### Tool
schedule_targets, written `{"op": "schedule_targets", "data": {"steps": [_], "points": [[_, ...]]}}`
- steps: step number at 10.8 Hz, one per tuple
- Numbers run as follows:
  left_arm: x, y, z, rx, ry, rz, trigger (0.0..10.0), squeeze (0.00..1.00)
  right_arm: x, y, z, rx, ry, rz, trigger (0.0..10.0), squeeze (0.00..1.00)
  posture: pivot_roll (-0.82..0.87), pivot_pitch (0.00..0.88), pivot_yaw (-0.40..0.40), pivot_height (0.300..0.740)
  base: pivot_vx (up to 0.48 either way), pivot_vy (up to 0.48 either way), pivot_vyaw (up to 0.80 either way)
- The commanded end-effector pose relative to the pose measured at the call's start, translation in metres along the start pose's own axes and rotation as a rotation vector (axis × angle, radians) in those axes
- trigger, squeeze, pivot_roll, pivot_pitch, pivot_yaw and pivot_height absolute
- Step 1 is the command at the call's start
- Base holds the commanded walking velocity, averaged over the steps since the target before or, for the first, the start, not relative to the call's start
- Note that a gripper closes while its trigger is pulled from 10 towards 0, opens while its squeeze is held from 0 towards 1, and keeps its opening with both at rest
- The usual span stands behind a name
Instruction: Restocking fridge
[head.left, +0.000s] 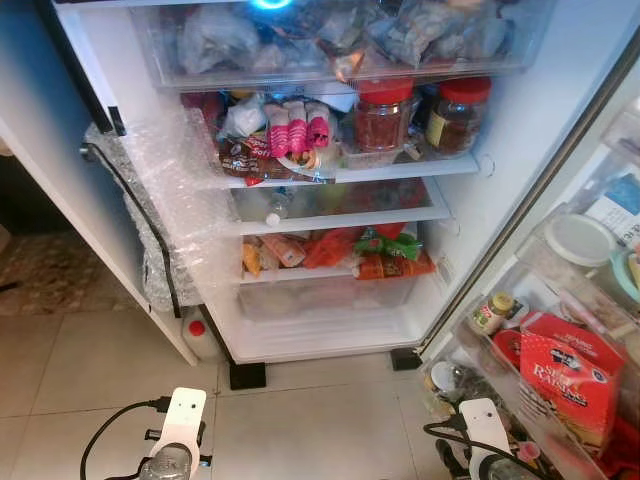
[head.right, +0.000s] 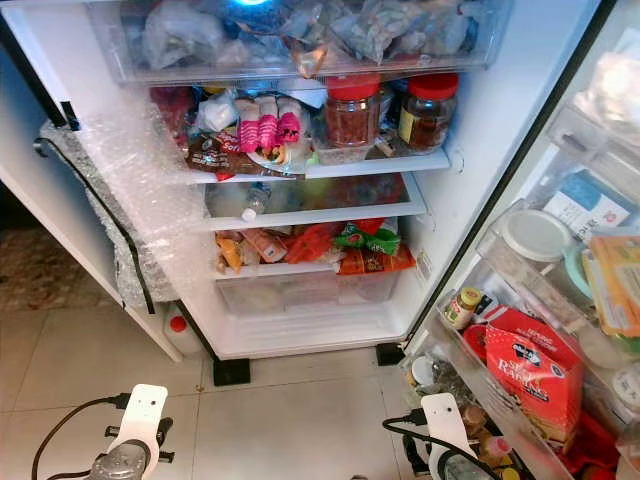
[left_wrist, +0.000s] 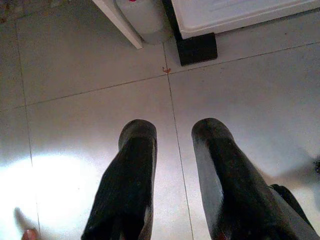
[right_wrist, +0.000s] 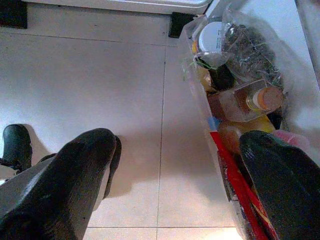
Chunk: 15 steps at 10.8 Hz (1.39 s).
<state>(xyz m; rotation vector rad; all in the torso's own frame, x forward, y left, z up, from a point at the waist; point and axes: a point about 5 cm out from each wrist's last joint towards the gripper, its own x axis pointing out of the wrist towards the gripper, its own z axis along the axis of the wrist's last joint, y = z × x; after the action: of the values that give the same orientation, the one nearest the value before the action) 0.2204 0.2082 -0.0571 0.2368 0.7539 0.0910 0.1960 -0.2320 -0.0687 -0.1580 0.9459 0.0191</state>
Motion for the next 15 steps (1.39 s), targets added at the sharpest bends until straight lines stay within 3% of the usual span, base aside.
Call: {"op": "schedule_targets", "data": {"steps": [1,9,15], "points": [[-0.0031,-0.0002,-0.0134,-0.003,0.052,-0.006,10.0,0.0,-0.0009,0.0006,-0.0061,0.02,0.013,0.002,10.0,0.0,-0.13,0.094,-0.013,0.74,0.0,0.386,0.0],[-0.002,0.0009,-0.0108,-0.007,0.053,0.001,10.0,0.0,-0.0005,-0.001,-0.0037,0.026,0.013,-0.017,10.0,0.0,-0.15,0.148,-0.01,0.74,0.0,0.331,0.0],[-0.0014,-0.0008,-0.0092,-0.011,0.054,-0.029,10.0,0.0,-0.0002,-0.0014,-0.0037,0.019,0.029,-0.027,10.0,0.0,-0.15,0.148,-0.009,0.74,0.0,0.0,-0.79]]}}
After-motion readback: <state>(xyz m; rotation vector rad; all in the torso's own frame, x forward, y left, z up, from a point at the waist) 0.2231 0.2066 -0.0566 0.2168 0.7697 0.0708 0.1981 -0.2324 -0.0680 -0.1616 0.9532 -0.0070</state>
